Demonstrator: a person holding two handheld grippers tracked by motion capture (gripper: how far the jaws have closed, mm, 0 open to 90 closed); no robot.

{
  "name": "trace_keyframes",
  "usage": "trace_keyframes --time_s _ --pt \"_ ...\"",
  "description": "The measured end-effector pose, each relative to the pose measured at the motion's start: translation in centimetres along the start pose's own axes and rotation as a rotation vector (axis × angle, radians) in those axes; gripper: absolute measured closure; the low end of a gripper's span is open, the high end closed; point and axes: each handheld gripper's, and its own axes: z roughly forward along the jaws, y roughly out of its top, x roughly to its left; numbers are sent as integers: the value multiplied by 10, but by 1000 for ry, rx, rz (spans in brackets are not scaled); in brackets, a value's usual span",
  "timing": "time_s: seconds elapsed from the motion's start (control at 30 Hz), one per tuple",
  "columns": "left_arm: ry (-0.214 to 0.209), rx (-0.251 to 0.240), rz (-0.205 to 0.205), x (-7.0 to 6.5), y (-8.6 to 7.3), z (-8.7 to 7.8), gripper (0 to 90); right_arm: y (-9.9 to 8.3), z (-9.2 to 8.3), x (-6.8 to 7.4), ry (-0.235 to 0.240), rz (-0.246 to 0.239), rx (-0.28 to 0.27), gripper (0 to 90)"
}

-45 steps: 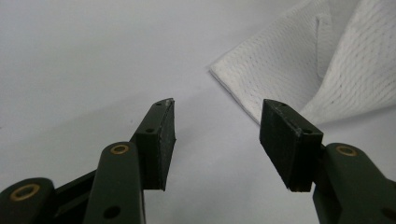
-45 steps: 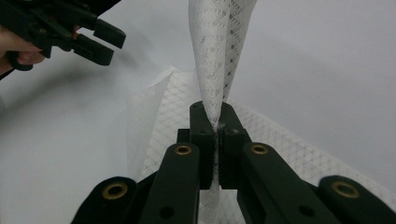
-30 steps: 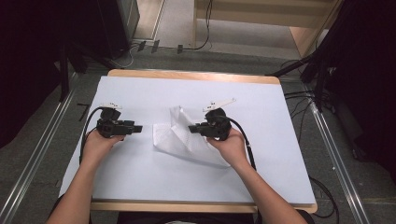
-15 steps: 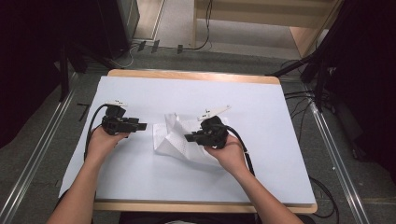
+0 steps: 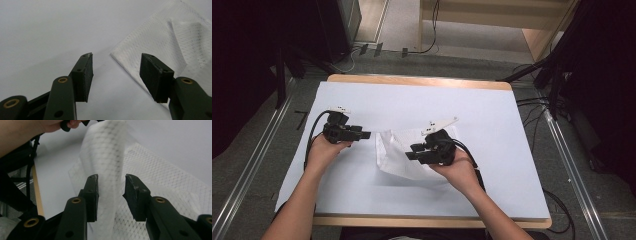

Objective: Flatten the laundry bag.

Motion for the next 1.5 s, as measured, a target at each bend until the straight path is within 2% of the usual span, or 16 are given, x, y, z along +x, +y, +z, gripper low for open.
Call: trace_keyframes --time_s 0.13,0.33,0.6,0.87,1.0,1.13,1.2,1.23,1.43,1.5 --pt "2 4 2 -1 0 0 450 1 -12 -1 -12 3 -27 636" --pt "3 6 16 -3 0 1 450 -4 -17 -17 -44 33 -29 643" --pt "0 18 40 -10 2 5 452 -15 -19 -46 -112 80 -29 654" --pt "-11 43 80 -23 3 20 455 -25 -27 -78 -160 140 -46 683" --pt "1 67 89 -28 4 31 455 -32 -29 -93 -202 167 -34 677" --pt "13 107 118 -33 3 39 451 -39 -28 -108 -245 189 -5 664" --pt "28 129 142 -36 1 41 447 -43 -27 -117 -232 224 8 667" --pt "29 124 146 -37 0 42 446 -45 -27 -121 -231 238 9 670" --pt "40 115 115 -30 0 38 446 -53 -27 -137 -268 275 26 662" --pt "51 114 118 -31 0 39 444 -56 -24 -141 -281 279 42 661"
